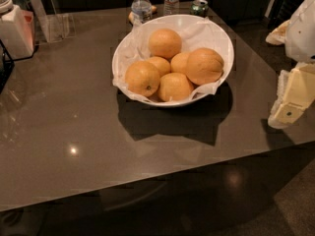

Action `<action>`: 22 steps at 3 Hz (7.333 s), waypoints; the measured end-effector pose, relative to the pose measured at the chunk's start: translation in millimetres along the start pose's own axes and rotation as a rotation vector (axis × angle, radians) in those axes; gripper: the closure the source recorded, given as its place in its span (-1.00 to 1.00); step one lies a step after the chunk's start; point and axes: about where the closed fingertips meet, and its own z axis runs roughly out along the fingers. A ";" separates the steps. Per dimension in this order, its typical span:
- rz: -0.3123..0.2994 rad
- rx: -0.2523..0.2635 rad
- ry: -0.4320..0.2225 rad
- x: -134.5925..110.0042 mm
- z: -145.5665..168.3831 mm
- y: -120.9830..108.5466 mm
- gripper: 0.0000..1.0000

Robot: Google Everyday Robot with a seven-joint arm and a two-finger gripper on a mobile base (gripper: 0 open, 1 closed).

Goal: Pick orange from white bowl

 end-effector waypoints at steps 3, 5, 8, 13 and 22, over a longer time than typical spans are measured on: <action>-0.133 -0.032 -0.097 -58.6 3.7 -26.8 -1.00; -0.218 -0.052 -0.183 -111.9 5.4 -51.3 -1.00; -0.094 -0.122 -0.281 -108.9 63.7 -72.6 -1.00; -0.031 -0.079 -0.257 -97.1 52.9 -71.8 -1.00; -0.036 -0.071 -0.168 -107.5 88.5 -111.4 -0.80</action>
Offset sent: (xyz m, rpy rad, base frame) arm 0.0327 0.0260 0.0098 0.0579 -0.0026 0.0864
